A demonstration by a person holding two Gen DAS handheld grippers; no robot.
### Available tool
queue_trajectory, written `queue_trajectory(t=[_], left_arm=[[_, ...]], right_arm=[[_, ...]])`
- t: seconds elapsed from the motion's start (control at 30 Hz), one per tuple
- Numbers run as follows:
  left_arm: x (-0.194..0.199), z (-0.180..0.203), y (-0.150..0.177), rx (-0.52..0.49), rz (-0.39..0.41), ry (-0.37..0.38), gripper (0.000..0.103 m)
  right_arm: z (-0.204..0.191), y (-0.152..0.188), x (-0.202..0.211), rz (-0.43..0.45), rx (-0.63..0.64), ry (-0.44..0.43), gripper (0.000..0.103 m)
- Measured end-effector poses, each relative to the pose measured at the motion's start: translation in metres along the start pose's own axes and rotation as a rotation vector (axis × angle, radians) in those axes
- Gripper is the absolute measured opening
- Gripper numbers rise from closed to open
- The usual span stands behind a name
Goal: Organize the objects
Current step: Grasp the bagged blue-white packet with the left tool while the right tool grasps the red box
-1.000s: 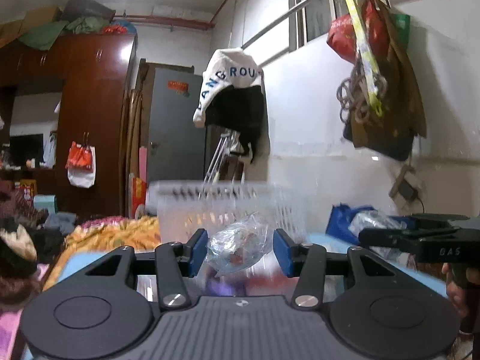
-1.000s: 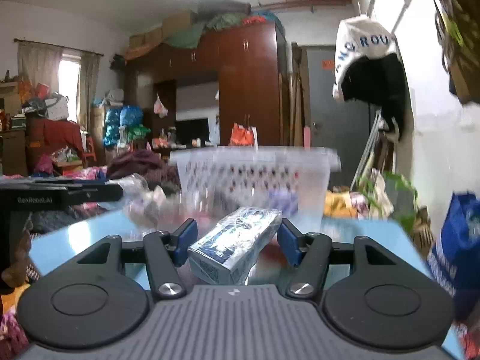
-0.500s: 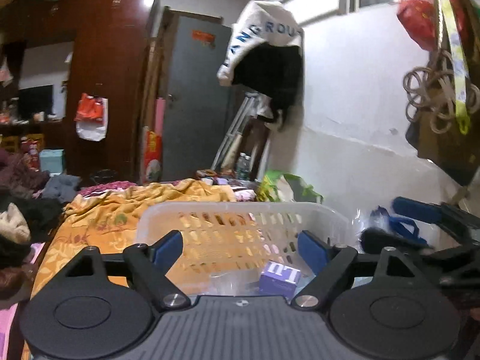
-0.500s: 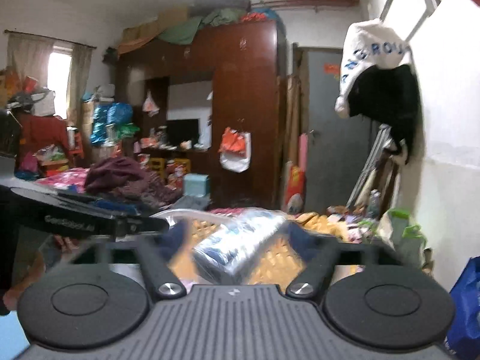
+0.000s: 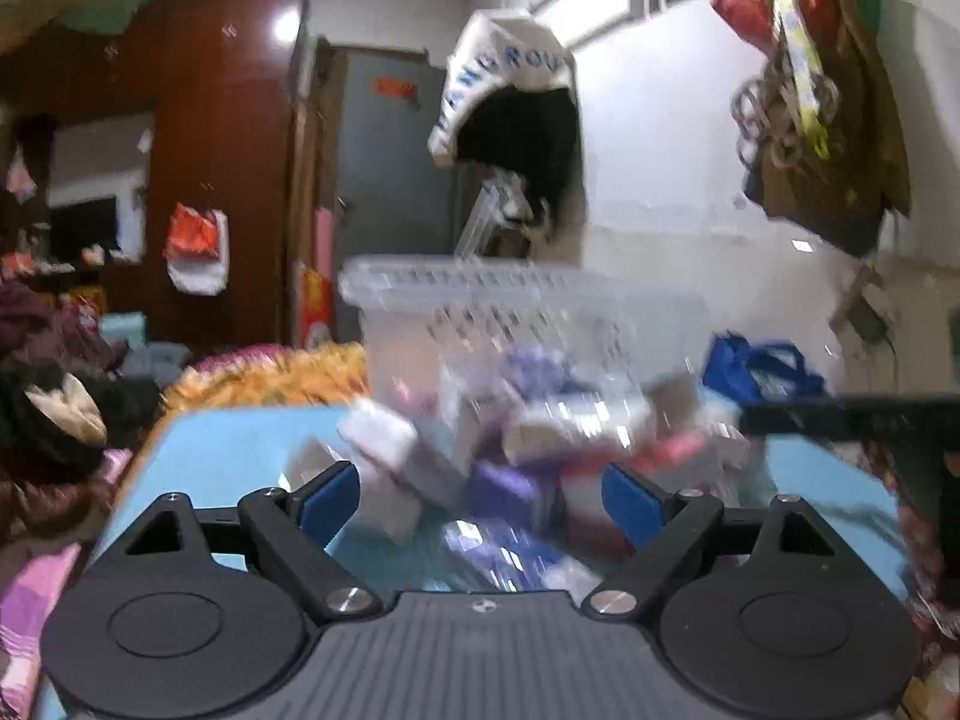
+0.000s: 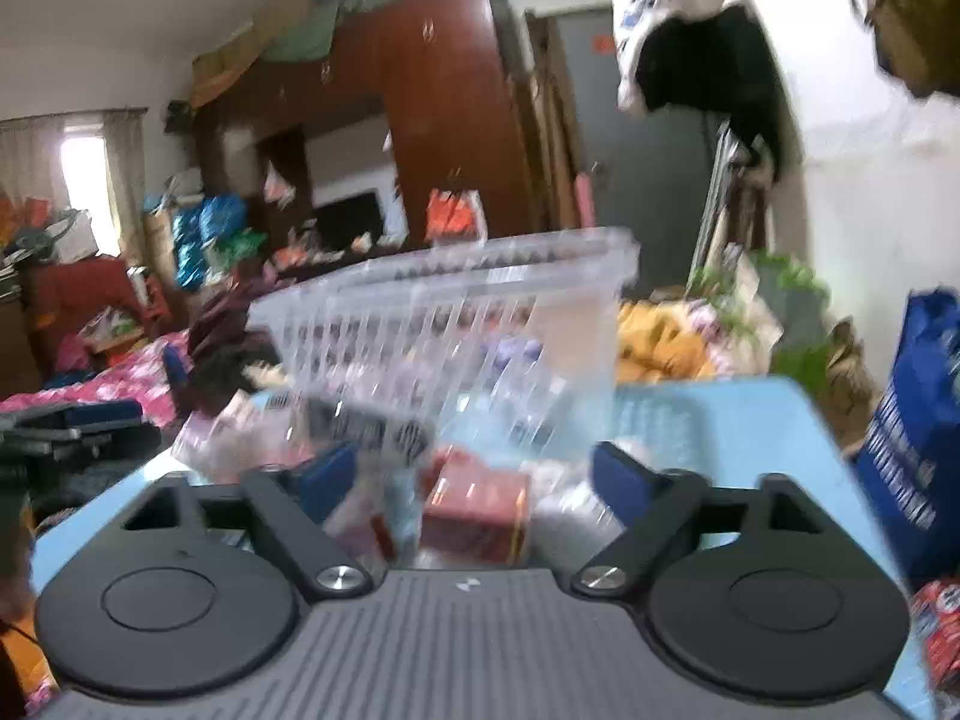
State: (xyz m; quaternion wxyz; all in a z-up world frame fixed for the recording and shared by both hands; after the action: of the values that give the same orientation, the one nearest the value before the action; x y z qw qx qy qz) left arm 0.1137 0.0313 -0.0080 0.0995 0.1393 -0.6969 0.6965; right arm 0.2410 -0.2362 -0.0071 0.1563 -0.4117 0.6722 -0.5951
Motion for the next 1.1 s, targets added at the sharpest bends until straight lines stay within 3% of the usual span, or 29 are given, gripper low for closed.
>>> queue_trajectory(t=[0.13, 0.23, 0.37, 0.53, 0.63, 0.67, 0.97, 1.1], left_arm=[[-0.008, 0.007, 0.009, -0.043, -0.043, -0.007, 0.090], [-0.010, 0.013, 0.023, -0.080, -0.077, -0.001, 0.090], [-0.006, 0.024, 0.029, -0.110, -0.077, -0.015, 0.090], [-0.009, 0.038, 0.030, -0.183, -0.090, -0.110, 0.087], [-0.009, 0.041, 0.033, -0.215, -0.096, -0.143, 0.067], [-0.010, 0.041, 0.034, -0.217, -0.099, -0.159, 0.055], [0.011, 0.030, 0.033, -0.137, 0.018, -0.098, 0.054], [0.009, 0.030, 0.032, -0.137, 0.013, -0.082, 0.054]], right_arm=[[0.005, -0.001, -0.012, -0.043, -0.006, -0.009, 0.079], [0.003, 0.004, -0.012, -0.050, -0.005, -0.022, 0.070], [0.000, 0.009, -0.008, -0.034, 0.013, 0.008, 0.047], [0.001, 0.009, -0.002, 0.019, 0.008, -0.002, 0.047], [0.000, 0.007, 0.001, 0.042, 0.012, -0.005, 0.046], [0.001, 0.007, 0.002, 0.050, 0.013, -0.006, 0.046], [0.001, 0.004, 0.007, 0.109, 0.007, -0.026, 0.046], [0.006, 0.003, 0.005, 0.099, -0.028, -0.047, 0.046]])
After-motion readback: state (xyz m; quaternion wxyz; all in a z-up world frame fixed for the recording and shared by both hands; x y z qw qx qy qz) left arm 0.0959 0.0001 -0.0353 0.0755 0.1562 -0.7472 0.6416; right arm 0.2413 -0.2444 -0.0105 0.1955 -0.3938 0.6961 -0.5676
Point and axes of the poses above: each gripper's, at about its wrist camera, not at the fingertips, and x roughly against the way its jaws point, z to its right, y to its underside, the point moved 4 cm from there along -x, roughly the way its jaws point, and after that the axes turned 15 degrees about -y, right-handed, at the moved point
